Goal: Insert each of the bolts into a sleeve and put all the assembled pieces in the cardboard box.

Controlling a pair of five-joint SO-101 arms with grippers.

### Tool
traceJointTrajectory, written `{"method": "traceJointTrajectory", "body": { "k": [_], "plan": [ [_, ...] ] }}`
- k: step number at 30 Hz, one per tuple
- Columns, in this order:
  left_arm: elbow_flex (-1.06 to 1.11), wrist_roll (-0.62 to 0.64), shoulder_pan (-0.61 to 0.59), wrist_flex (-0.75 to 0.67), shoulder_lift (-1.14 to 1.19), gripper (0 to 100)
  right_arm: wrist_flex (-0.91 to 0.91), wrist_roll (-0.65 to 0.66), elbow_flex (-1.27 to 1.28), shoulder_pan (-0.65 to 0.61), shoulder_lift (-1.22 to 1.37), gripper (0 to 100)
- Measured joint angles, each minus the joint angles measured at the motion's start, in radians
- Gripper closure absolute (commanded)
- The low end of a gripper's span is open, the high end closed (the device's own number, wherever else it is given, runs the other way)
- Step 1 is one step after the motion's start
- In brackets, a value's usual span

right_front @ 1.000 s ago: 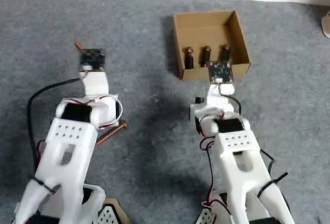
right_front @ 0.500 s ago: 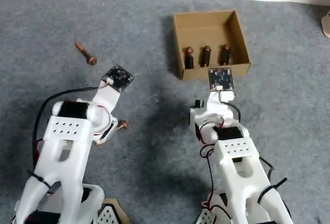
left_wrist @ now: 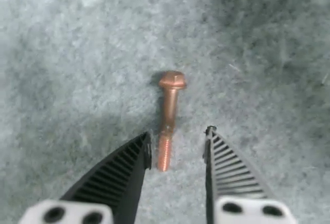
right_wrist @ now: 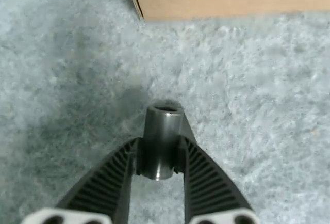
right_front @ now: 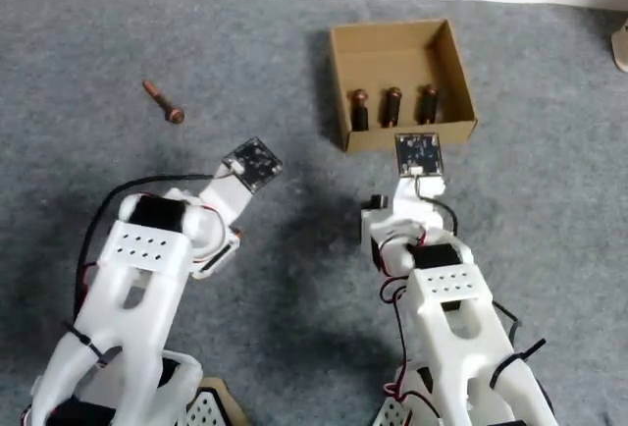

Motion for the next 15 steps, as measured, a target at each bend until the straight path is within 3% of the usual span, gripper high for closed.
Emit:
{"method": "traceJointTrajectory", "body": {
  "k": [15],
  "plan": [
    [-0.157,0.0,0.023,-0.003,0.382,84,0.0,0.0,0.002,0.0,-0.002,99.3]
  ]
}}
